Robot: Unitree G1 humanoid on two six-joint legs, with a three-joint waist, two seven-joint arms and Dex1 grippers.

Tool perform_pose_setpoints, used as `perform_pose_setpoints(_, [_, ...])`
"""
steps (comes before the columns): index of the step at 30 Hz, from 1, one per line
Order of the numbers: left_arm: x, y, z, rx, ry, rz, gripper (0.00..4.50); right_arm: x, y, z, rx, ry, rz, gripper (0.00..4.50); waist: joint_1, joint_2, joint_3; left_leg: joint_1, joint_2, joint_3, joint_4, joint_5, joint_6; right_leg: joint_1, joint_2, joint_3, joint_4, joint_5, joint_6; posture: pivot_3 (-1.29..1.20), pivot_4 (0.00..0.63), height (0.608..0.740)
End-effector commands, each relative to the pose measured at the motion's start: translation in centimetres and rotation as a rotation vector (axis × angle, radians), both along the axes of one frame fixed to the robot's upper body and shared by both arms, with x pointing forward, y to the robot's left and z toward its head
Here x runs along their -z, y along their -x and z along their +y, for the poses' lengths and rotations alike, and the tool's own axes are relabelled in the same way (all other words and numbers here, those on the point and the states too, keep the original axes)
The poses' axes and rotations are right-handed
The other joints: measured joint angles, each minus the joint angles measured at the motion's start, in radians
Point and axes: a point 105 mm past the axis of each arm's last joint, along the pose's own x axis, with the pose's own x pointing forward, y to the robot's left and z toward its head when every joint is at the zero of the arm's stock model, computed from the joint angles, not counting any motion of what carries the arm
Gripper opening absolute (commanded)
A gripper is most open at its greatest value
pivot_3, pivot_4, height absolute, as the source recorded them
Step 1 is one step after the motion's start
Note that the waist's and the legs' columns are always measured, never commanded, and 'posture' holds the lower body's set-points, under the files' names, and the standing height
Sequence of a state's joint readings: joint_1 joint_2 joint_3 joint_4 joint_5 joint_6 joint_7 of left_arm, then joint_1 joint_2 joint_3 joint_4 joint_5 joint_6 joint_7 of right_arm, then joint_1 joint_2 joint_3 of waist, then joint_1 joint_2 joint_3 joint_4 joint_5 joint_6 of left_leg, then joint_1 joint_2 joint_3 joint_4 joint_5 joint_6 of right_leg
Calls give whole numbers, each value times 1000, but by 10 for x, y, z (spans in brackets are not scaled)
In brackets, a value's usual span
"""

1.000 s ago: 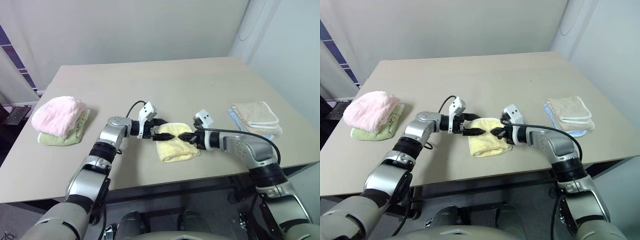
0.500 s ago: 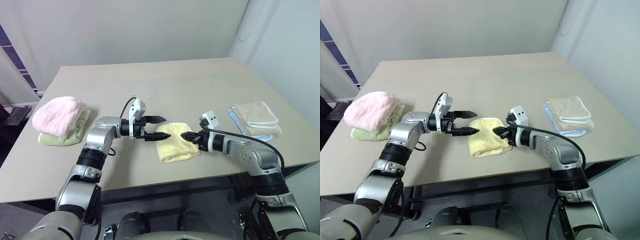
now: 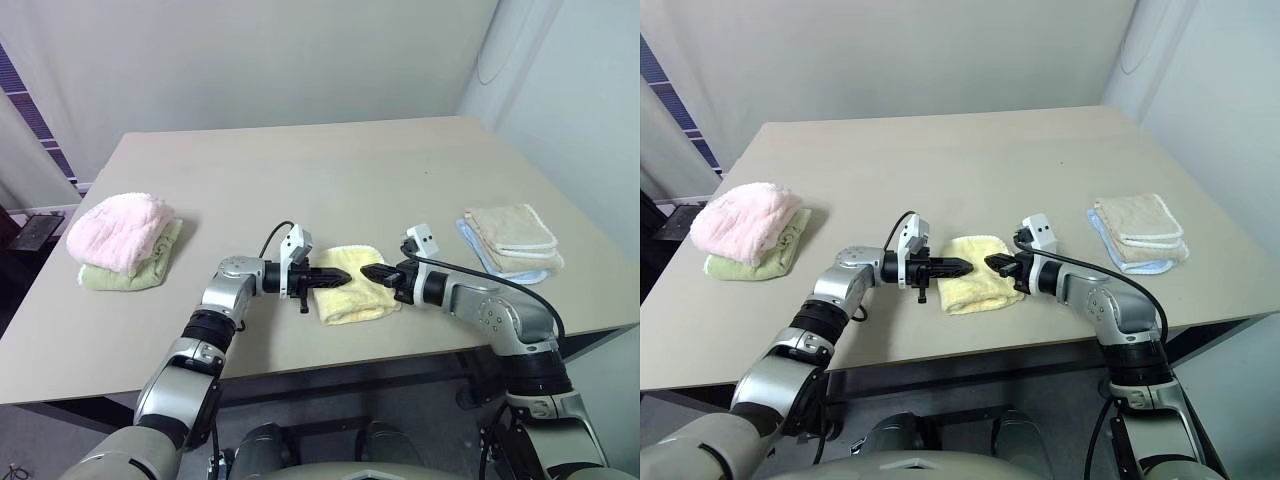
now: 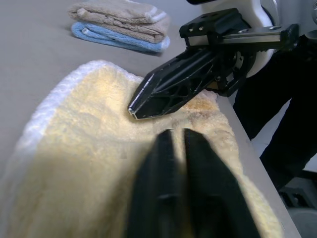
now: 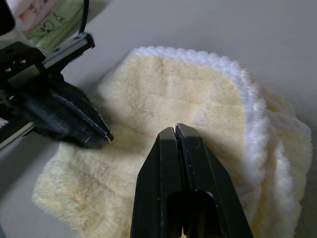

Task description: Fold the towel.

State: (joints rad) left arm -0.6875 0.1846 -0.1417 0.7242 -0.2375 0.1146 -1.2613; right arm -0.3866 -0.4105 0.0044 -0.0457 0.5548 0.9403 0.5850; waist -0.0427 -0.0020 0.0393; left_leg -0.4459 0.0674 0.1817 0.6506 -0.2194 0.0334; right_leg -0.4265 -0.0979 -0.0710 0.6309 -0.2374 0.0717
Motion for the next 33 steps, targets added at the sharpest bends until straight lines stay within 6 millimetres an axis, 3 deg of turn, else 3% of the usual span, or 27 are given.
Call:
perform_pose_setpoints(1, [5, -7, -6, -17, -66, -82, 47, -2, 1, 0, 2, 8, -21, 0, 0, 0, 0, 0, 0, 0, 0, 0, 0, 0, 0, 0, 0, 0, 0, 0, 0, 740])
perform_pose_setpoints(5, [49, 12, -12, 43, -181, -36, 47, 30, 8, -3, 24, 49, 53, 0, -1, 0, -1, 2, 0, 0, -1, 0, 0, 1, 0, 0, -1, 0, 0, 0, 0, 740])
perform_pose_setpoints(8, [60, 22, -17, 87, -192, -22, 47, 47, 9, -7, 55, 69, 90, 0, 0, 0, -5, 3, 0, 0, -1, 0, 0, 1, 0, 0, -1, 0, 0, 0, 0, 740])
perform_pose_setpoints(10, [58, 20, -18, 76, -178, -28, 47, 46, 10, -8, 58, 66, 79, 0, 0, 0, -7, 5, 0, 0, -1, 0, 0, 4, 0, 0, -1, 0, 0, 0, 0, 740])
perform_pose_setpoints(16, [34, 6, -11, 30, -94, 11, 47, 17, 4, -12, 67, -13, -29, 0, 1, 0, -7, 5, 1, 0, -1, 0, 0, 4, -1, 0, -2, 0, 0, 0, 0, 740])
perform_pose_setpoints(19, [16, -2, 0, -1, -49, 44, 668, 3, 8, -12, 51, -65, -74, 0, -1, 0, -7, 3, 1, 0, -3, 0, 0, 1, -1, 0, -2, 0, 0, 0, 0, 740])
perform_pose_setpoints(22, [2, -5, 14, -9, -41, 31, 1663, -8, 9, -13, 60, -104, -98, 636, -4, 0, -6, 2, 1, 0, -3, 0, 0, 1, 0, 0, -2, -1, 0, 0, 0, 740])
perform_pose_setpoints(27, [-21, -5, 41, -46, -8, 77, 3477, -22, 10, -20, 53, -174, -88, 2422, -4, 1, -5, 2, 1, 0, -3, 0, 0, 0, 0, 0, -1, -1, 0, 0, 0, 740])
perform_pose_setpoints(30, [-20, -1, 59, -78, -65, 97, 4500, -27, 5, -35, 61, -285, 57, 3585, -4, 1, -5, 2, 1, 0, -3, 0, 0, 0, 0, 0, -1, 0, 0, 0, 0, 740])
perform_pose_setpoints(31, [-20, 2, 64, -87, -71, 108, 4500, -31, 5, -40, 41, -328, 114, 3914, -3, 1, -5, 2, 1, 0, -3, 0, 0, 0, 0, 0, -2, 0, 0, 0, 0, 740])
perform_pose_setpoints(33, [-22, 7, 70, -89, -65, 126, 4500, -38, 6, -48, -1, -380, 199, 3914, -1, 2, -4, 2, 1, 1, -3, 0, 0, 0, -1, 0, -2, 0, 0, 0, 0, 740])
